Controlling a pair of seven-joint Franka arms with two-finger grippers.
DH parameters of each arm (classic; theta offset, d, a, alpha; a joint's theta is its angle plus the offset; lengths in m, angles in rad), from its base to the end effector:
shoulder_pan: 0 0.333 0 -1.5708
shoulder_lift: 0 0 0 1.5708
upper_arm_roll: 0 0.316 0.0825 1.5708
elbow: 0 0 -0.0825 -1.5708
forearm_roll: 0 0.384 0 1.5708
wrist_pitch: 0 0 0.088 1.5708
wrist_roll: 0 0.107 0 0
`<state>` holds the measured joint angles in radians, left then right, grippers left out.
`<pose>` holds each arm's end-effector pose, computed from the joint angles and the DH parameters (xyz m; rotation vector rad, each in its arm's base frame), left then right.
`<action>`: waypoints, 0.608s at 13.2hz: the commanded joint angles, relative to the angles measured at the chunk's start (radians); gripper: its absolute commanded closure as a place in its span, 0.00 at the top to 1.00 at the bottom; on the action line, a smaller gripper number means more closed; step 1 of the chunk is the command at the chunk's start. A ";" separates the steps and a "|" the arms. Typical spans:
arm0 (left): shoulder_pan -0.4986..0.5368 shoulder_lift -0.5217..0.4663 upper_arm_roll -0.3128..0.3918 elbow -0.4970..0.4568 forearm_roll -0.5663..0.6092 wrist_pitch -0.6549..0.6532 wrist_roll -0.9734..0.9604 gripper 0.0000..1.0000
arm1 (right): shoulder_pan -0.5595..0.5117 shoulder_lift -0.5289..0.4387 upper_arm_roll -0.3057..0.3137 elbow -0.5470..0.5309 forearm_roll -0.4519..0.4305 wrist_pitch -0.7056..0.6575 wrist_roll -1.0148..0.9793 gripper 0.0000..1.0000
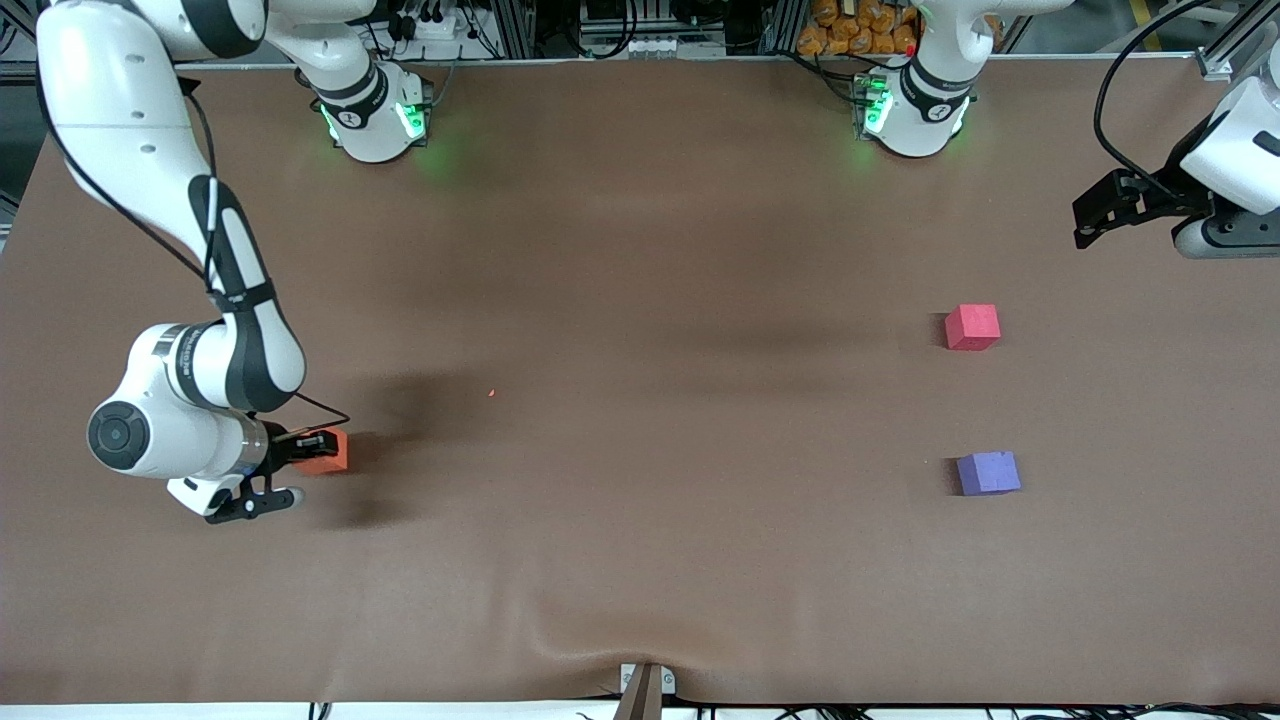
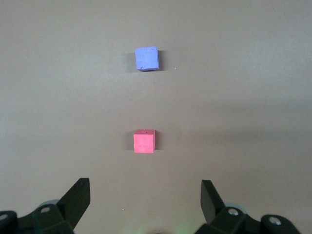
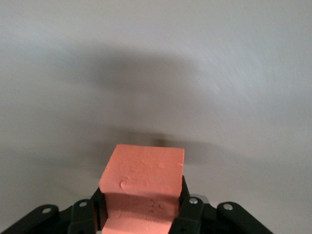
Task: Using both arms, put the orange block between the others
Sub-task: 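Carry the orange cube toward the middle while the left gripper reaches over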
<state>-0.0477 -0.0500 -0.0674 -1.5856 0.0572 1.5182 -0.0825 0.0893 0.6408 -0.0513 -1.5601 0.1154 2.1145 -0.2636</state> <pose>0.5307 -0.0559 0.6403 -3.0792 0.0462 0.0176 0.6916 0.0365 0.2637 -3.0419 -0.3768 0.1183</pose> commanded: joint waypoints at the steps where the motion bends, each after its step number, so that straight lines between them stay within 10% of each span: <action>1: 0.008 -0.002 -0.003 0.002 -0.016 -0.010 0.020 1.00 | 0.177 -0.087 -0.009 -0.015 0.010 -0.001 0.186 0.40; 5: 0.008 -0.001 -0.003 0.001 -0.016 -0.004 0.020 1.00 | 0.456 -0.073 -0.009 0.020 0.047 0.008 0.674 0.42; 8: 0.008 0.007 -0.003 -0.005 -0.016 0.000 0.018 1.00 | 0.572 -0.006 -0.010 0.046 0.240 0.033 0.753 0.45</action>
<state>-0.0472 -0.0491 -0.0673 -1.5899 0.0572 1.5183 -0.0825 0.6312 0.5823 -0.0457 -1.5438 0.2525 2.1280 0.4723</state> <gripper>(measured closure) 0.000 0.449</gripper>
